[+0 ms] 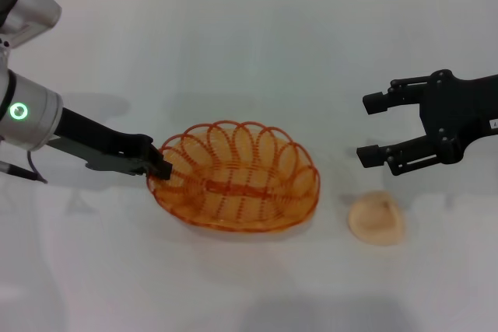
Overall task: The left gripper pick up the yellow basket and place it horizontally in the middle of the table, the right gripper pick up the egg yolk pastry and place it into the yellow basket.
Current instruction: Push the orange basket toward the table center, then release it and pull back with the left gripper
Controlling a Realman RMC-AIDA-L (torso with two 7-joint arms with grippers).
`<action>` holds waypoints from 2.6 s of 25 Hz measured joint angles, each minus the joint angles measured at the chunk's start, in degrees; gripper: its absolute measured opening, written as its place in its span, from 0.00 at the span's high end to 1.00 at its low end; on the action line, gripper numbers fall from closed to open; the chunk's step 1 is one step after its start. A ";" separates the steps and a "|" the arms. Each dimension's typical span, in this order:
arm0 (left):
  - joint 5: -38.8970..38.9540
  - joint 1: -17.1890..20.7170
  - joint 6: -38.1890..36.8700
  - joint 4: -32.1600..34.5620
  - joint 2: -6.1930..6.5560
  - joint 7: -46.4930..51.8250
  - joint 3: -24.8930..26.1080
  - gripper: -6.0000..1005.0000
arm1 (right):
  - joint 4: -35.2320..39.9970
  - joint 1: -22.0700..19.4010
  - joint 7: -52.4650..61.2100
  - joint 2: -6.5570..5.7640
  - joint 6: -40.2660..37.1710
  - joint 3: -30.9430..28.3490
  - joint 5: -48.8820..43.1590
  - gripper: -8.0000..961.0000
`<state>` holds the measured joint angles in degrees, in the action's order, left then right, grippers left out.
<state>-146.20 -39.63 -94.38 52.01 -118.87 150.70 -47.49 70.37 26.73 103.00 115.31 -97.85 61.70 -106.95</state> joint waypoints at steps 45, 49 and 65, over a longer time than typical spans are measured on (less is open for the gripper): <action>2.18 -0.10 2.94 -4.75 0.05 -0.66 -0.59 0.90 | -0.22 0.07 -0.08 0.00 0.04 0.00 -0.01 0.12; 2.23 -0.17 2.86 -4.75 0.06 -0.48 -0.58 0.90 | -0.06 0.07 -0.09 0.00 0.03 0.00 -0.01 0.12; 4.45 -0.19 1.86 -4.85 0.34 -0.19 -0.56 0.83 | 0.12 0.07 -0.09 0.00 0.02 0.00 -0.01 0.12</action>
<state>-141.75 -39.82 -92.52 47.16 -118.53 150.51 -48.05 70.49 26.80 102.91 115.31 -97.83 61.70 -106.96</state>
